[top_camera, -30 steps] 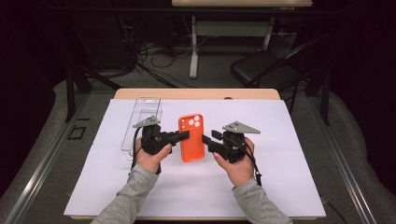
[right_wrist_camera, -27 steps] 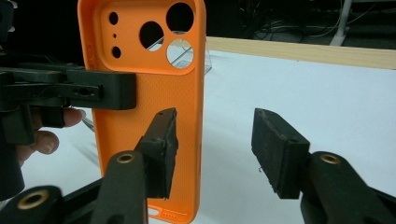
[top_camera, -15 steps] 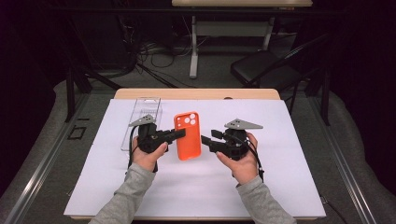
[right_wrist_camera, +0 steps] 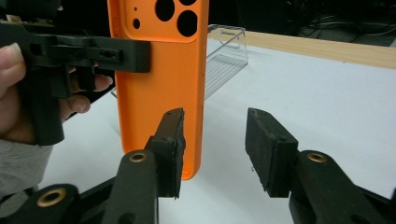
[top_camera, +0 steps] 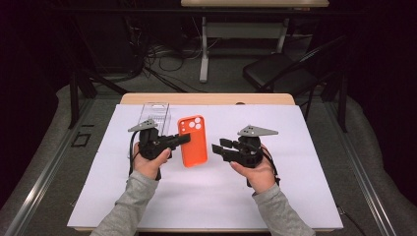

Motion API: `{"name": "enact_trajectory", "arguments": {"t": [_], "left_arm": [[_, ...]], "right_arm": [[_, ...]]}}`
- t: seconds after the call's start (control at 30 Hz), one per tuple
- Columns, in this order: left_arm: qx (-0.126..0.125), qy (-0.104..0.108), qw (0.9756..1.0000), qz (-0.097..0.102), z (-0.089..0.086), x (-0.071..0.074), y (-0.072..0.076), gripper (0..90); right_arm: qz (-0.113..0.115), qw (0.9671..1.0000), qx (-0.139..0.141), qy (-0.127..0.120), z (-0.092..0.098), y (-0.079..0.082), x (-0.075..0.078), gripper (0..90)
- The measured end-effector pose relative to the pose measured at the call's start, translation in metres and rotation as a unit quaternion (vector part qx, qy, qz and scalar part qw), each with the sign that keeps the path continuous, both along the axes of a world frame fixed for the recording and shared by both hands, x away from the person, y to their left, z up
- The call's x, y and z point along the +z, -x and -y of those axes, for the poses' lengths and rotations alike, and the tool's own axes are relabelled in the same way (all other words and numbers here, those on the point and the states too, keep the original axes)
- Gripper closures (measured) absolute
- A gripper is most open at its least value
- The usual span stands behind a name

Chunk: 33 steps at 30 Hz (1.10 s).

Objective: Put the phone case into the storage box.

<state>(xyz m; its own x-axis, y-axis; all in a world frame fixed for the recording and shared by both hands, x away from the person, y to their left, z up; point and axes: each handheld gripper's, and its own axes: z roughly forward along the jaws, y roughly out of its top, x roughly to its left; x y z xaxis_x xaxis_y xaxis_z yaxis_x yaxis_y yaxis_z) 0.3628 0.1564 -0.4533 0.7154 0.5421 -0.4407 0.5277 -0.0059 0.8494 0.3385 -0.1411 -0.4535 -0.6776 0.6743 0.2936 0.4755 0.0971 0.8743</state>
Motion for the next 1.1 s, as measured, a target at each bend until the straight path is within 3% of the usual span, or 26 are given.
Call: {"name": "enact_trajectory", "arguments": {"t": [0.1, 0.33, 0.5, 0.73, 0.8, 0.97, 1.1], "left_arm": [[-0.003, 0.001, 1.0000, 0.000, -0.002, 0.002, 0.001, 81.2], [-0.008, 0.002, 1.0000, 0.003, -0.004, 0.004, 0.002, 81.2], [-0.017, -0.002, 0.9998, 0.001, -0.003, 0.004, 0.003, 81.2], [-0.033, -0.002, 0.9995, -0.002, 0.001, 0.003, 0.004, 81.2], [-0.040, -0.004, 0.9992, -0.003, 0.003, 0.003, 0.005, 81.2], [-0.050, -0.008, 0.9987, -0.004, 0.008, 0.002, 0.007, 81.2], [-0.061, -0.010, 0.9981, -0.005, 0.011, 0.001, 0.008, 81.2]], "right_arm": [[-0.012, 0.9998, 0.013, -0.010, 0.002, -0.001, 0.000, 54.8], [0.006, 0.9997, 0.022, -0.011, 0.008, -0.002, 0.002, 45.3], [0.013, 0.9990, 0.031, -0.027, 0.012, -0.005, 0.002, 39.6], [0.012, 0.9988, 0.041, -0.022, 0.012, -0.006, 0.001, 37.7], [0.014, 0.9993, 0.033, -0.010, 0.013, -0.006, 0.000, 36.4], [-0.019, 0.9988, 0.042, -0.015, 0.016, -0.010, -0.002, 30.1], [-0.030, 0.9976, 0.057, -0.027, 0.015, -0.010, -0.002, 23.5]]}}
